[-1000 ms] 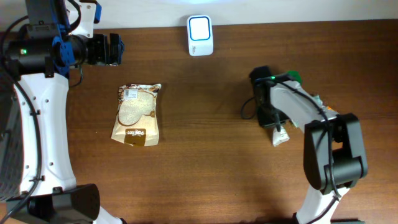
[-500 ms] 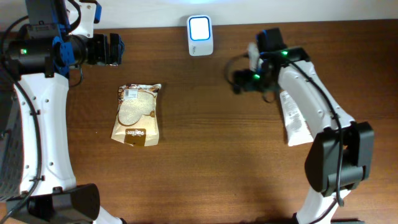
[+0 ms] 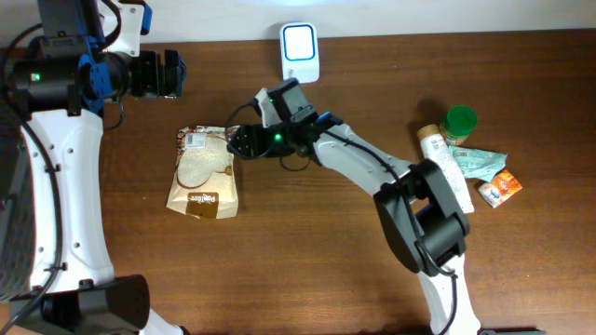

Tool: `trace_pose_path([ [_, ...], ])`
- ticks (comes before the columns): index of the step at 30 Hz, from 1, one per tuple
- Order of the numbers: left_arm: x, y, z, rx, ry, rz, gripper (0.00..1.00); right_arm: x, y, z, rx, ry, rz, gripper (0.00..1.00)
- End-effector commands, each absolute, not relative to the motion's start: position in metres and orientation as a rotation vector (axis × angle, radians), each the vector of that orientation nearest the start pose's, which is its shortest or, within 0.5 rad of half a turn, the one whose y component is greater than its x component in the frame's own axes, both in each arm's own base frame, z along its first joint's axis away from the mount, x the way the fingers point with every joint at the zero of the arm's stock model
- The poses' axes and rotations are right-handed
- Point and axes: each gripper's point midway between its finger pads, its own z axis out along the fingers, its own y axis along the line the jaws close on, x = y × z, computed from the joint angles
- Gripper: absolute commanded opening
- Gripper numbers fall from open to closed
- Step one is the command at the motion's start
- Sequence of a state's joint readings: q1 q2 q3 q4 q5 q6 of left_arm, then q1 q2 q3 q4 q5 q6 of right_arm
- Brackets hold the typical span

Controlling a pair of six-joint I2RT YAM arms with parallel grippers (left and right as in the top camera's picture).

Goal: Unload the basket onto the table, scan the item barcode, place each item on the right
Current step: 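Reach the right gripper toward the brown snack bag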

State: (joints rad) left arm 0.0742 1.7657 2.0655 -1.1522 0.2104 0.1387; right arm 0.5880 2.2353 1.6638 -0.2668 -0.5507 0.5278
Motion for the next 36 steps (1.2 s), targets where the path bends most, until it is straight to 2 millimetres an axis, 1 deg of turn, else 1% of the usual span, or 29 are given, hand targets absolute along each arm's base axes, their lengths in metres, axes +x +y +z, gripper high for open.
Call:
trace_pose_path([
  [1, 0.45, -0.004, 0.322, 0.192, 2.382, -0.165, 0.99, 0.421, 0.398, 0.056, -0.219, 2.622, 1.134, 0.76],
  [4, 0.449, -0.004, 0.321, 0.191, 2.392, -0.164, 0.99, 0.42, 0.4, 0.048, -0.217, 2.637, 1.141, 0.76],
  [5, 0.449, 0.0, 0.32, 0.181, 2.399, -0.137, 1.0, 0.419, 0.4, 0.045, -0.219, 2.642, 1.139, 0.76],
  [6, 0.445, 0.016, 0.311, 0.119, 2.446, -0.045, 0.8, 0.418, 0.401, 0.045, -0.22, 2.643, 1.139, 0.76],
  [7, 0.44, 0.032, 0.303, -0.017, 2.489, 0.013, 0.64, 0.418, 0.401, 0.045, -0.22, 2.643, 1.14, 0.76],
  [8, 0.433, 0.051, 0.289, -0.165, 2.54, 0.075, 0.56, 0.419, 0.401, 0.045, -0.22, 2.64, 1.141, 0.75],
  [9, 0.428, 0.061, 0.278, -0.254, 2.572, 0.099, 0.42, 0.419, 0.401, 0.045, -0.194, 2.648, 1.147, 0.73],
  [10, 0.424, 0.071, 0.268, -0.344, 2.597, 0.098, 0.32, 0.417, 0.403, 0.045, -0.182, 2.653, 1.152, 0.72],
  [11, 0.421, 0.08, 0.257, -0.42, 2.616, 0.094, 0.31, 0.416, 0.407, 0.044, -0.186, 2.646, 1.132, 0.71],
  [12, 0.42, 0.087, 0.25, -0.461, 2.627, 0.095, 0.31, 0.415, 0.409, 0.043, -0.186, 2.644, 1.105, 0.7],
  [14, 0.419, 0.097, 0.24, -0.494, 2.647, 0.104, 0.33, 0.412, 0.414, 0.037, -0.169, 2.647, 1.025, 0.64],
  [16, 0.421, 0.098, 0.236, -0.497, 2.657, 0.106, 0.36, 0.411, 0.415, 0.033, -0.168, 2.646, 0.989, 0.6],
  [18, 0.422, 0.098, 0.231, -0.5, 2.669, 0.106, 0.37, 0.407, 0.417, 0.025, -0.174, 2.663, 0.982, 0.57],
  [20, 0.423, 0.098, 0.222, -0.516, 2.689, 0.104, 0.38, 0.396, 0.423, 0.007, -0.196, 2.702, 0.986, 0.56],
  [22, 0.424, 0.098, 0.212, -0.52, 2.716, 0.104, 0.4, 0.389, 0.434, 0.003, -0.242, 2.693, 1.018, 0.56],
  [24, 0.424, 0.098, 0.208, -0.522, 2.728, 0.105, 0.42, 0.386, 0.438, -0.002, -0.285, 2.682, 1.009, 0.56],
  [26, 0.425, 0.099, 0.204, -0.523, 2.736, 0.105, 0.43, 0.382, 0.437, -0.012, -0.289, 2.704, 0.993, 0.49],
  [27, 0.425, 0.099, 0.202, -0.524, 2.741, 0.105, 0.43, 0.38, 0.435, -0.023, -0.285, 2.73, 0.979, 0.38],
  [29, 0.425, 0.099, 0.202, -0.524, 2.741, 0.105, 0.43, 0.378, 0.43, -0.03, -0.274, 2.758, 0.959, 0.2],
  [30, 0.425, 0.099, 0.202, -0.524, 2.741, 0.105, 0.43, 0.378, 0.426, -0.032, -0.276, 2.768, 0.948, 0.07],
  [31, 0.425, 0.099, 0.202, -0.524, 2.742, 0.105, 0.42, 0.38, 0.421, -0.033, -0.273, 2.779, 0.938, 0.04],
  [33, 0.425, 0.097, 0.202, -0.522, 2.743, 0.095, 0.41, 0.384, 0.404, -0.029, -0.274, 2.806, 0.924, 0.04],
  [36, 0.426, 0.084, 0.195, -0.504, 2.762, -0.007, 0.37, 0.393, 0.372, -0.005, -0.281, 2.83, 0.881, 0.04],
])
